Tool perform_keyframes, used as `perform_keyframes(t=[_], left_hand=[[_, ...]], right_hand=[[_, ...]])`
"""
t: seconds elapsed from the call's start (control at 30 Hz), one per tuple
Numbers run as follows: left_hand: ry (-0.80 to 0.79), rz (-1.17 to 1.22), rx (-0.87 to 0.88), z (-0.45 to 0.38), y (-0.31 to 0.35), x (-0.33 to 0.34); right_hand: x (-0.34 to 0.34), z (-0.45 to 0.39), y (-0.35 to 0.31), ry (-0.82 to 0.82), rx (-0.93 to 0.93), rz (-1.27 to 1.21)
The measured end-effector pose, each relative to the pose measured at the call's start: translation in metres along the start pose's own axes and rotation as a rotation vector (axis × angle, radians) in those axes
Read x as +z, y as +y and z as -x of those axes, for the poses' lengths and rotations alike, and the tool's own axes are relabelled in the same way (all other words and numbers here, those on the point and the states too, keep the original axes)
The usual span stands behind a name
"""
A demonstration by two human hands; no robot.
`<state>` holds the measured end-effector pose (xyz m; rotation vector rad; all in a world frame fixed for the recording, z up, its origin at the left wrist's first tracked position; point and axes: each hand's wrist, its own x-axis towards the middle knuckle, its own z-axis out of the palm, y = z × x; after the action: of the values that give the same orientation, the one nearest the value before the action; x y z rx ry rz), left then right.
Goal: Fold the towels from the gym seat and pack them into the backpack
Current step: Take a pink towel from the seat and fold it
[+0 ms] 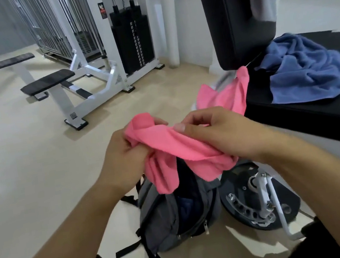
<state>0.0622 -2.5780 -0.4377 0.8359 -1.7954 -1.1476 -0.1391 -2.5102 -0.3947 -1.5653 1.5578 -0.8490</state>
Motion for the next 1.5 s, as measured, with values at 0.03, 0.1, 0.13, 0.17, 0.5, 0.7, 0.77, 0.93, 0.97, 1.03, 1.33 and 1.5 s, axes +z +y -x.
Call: perform_keyframes(t=[0.03,0.1,0.13,0.17,0.5,0.7,0.77,0.93,0.97,1.03,1.33,1.5], left_hand=[[0.076,0.033,-0.029,0.000,-0.001,-0.001],[0.228,0.085,-0.108,0.000,-0.004,-0.003],[0.281,0.119,-0.137,0.000,-0.005,-0.004],[0.315,0.148,-0.152,0.000,-0.006,-0.007],[0.548,0.076,-0.292,0.003,-0.024,-0.060],[0.137,0.008,-0.203,0.010,-0.022,-0.055],[0.013,0.050,-0.213,0.018,-0.015,-0.043],[-0.225,-0.079,-0.139,0.023,-0.022,-0.022],[-0.220,-0.066,-0.143,0.021,-0.024,-0.022],[-0.182,-0.050,-0.146,0.017,-0.026,-0.027],[0.275,0.240,-0.267,-0.033,-0.029,-0.044],[0.337,0.157,-0.387,-0.026,-0.062,-0.027]], right_hand=[[0.005,0.000,-0.002,-0.078,-0.010,0.071],[0.020,0.002,-0.005,-0.216,-0.044,0.165],[0.027,0.001,-0.003,-0.226,-0.068,0.186],[0.036,-0.001,0.000,-0.187,-0.090,0.200],[0.098,-0.011,0.021,-0.077,-0.061,0.054],[0.067,-0.017,0.019,0.268,-0.127,-0.125],[0.066,-0.017,0.013,0.200,-0.136,-0.118],[0.063,-0.014,0.018,-0.043,-0.085,-0.206],[0.061,-0.013,0.022,-0.093,-0.074,-0.297],[0.058,-0.011,0.029,-0.111,-0.035,-0.468],[0.063,-0.012,0.062,-0.254,0.133,0.225],[0.068,-0.013,0.053,-0.009,0.213,-0.583]])
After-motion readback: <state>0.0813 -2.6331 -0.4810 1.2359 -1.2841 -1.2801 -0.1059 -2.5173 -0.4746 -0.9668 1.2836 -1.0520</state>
